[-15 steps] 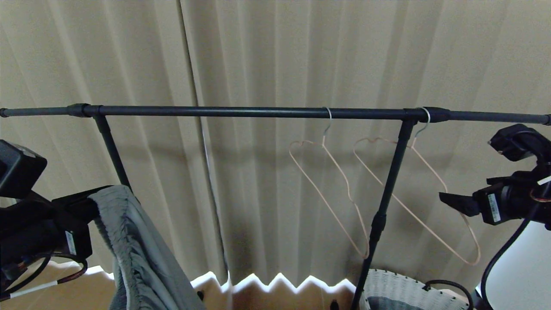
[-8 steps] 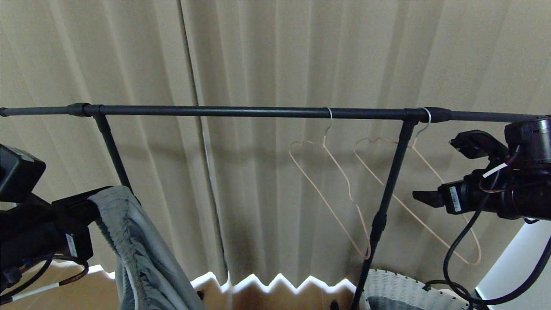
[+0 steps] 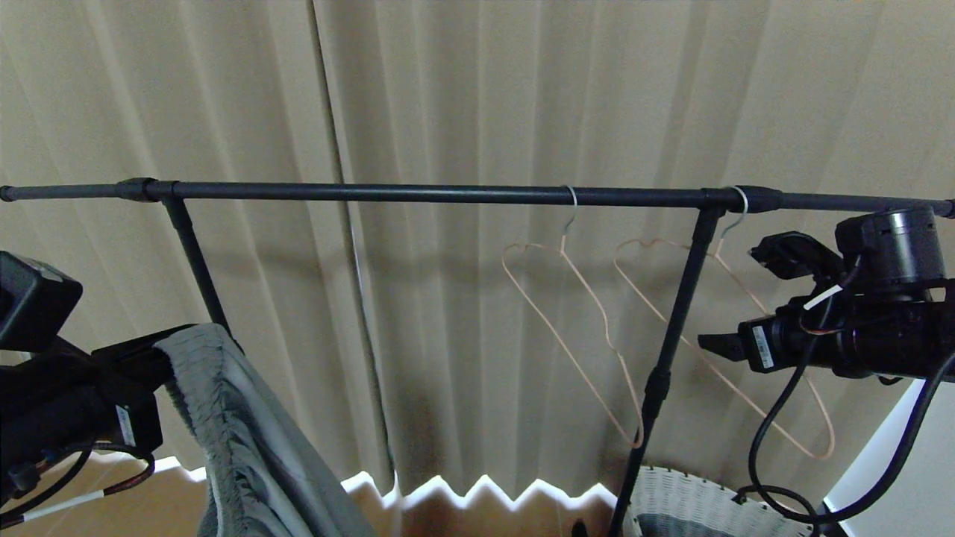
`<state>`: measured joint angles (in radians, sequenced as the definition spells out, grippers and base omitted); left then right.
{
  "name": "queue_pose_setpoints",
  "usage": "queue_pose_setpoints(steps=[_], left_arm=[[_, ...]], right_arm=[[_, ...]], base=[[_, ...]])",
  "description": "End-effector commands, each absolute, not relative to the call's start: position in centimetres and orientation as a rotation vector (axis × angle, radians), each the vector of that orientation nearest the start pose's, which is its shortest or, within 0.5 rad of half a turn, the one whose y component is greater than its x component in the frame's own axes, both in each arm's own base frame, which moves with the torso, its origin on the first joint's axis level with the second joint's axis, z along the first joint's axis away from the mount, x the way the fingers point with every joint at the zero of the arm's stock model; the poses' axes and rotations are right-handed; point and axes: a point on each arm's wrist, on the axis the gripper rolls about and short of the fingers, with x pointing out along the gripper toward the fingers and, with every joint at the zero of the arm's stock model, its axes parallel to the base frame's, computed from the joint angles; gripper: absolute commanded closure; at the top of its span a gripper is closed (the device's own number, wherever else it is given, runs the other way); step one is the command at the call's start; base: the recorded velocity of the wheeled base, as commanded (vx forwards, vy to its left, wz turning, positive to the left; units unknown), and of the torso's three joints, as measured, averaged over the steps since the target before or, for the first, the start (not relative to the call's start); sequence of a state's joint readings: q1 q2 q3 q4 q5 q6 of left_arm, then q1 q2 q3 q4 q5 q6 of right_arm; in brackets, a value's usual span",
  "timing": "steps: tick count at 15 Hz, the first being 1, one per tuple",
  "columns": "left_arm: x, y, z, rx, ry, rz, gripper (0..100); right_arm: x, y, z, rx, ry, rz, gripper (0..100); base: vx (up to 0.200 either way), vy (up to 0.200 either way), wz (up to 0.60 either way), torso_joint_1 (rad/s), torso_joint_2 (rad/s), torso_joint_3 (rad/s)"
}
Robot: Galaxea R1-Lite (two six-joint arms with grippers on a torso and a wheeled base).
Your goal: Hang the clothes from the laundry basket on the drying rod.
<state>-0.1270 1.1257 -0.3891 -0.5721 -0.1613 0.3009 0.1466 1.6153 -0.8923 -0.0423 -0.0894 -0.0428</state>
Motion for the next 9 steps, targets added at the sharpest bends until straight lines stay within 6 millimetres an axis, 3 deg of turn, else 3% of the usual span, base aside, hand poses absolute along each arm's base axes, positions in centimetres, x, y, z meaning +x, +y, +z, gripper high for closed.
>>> queue_pose_setpoints(steps=[1, 9], left_arm=[[15.1, -2.3, 19.2, 0.295, 0.123, -0.311, 100], [15.1, -2.3, 19.2, 0.296, 0.126, -0.31, 100]], right_arm=[[27.1, 3.8, 17.6, -0.122, 0.675, 0.066, 100], [26.0, 3.5, 19.1, -0.114, 0.619, 0.057, 100]], base=[[0.0, 0.0, 0.0, 0.0, 0.0, 0.0], [0.0, 0.0, 0.0, 0.0, 0.0, 0.0]])
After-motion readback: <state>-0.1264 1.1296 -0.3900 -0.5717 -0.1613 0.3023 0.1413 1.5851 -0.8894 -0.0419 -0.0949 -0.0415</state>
